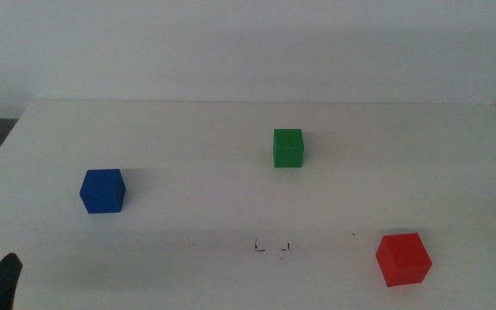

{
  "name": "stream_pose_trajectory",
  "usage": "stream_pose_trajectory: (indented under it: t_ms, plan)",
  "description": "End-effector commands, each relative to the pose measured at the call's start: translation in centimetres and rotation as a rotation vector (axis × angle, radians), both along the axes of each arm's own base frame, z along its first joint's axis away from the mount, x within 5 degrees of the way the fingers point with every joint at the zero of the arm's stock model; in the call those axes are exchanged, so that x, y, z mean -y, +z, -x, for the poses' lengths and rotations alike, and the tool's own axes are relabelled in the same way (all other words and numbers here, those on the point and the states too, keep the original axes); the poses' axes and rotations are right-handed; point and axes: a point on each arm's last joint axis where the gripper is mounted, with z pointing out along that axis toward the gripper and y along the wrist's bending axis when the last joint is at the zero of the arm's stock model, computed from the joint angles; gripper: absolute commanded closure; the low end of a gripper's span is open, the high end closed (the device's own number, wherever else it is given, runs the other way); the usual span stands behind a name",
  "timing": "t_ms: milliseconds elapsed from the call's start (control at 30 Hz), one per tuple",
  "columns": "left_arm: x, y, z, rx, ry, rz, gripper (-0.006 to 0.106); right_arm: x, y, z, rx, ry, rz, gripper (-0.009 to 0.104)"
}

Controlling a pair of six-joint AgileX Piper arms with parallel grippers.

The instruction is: Stack red cubes first, then green, then blue cubes in a specific spot.

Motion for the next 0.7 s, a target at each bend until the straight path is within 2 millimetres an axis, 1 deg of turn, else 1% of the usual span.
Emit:
stream_pose_trajectory:
  t_ms: [0, 67, 200, 333, 500, 667]
  plan:
    - [0.0, 0.1, 0.0, 0.014, 0.002, 0.003, 0.010, -0.3, 1.8, -0.7, -0.131, 0.028, -0.008, 0.018]
    - [0.0, 0.1, 0.0, 0.014, 0.002, 0.003, 0.010, -0.5, 3.2, -1.5, -0.213, 0.048, -0.027, 0.018]
    - [0.0, 0.1, 0.0, 0.014, 0.002, 0.003, 0.010, -0.8, 5.1, -2.6, -0.333, 0.078, -0.043, 0.018]
    - [0.0, 0.1, 0.0, 0.014, 0.002, 0.003, 0.010, -1.2, 5.9, -3.2, -0.384, 0.106, -0.076, 0.018]
    - [0.0, 0.1, 0.0, 0.014, 0.002, 0.003, 0.010, -1.2, 6.6, -5.1, -0.469, 0.100, -0.097, 0.018]
    - [0.0, 0.1, 0.0, 0.014, 0.002, 0.003, 0.010, -1.2, 7.6, -6.6, -0.643, 0.112, -0.048, 0.018]
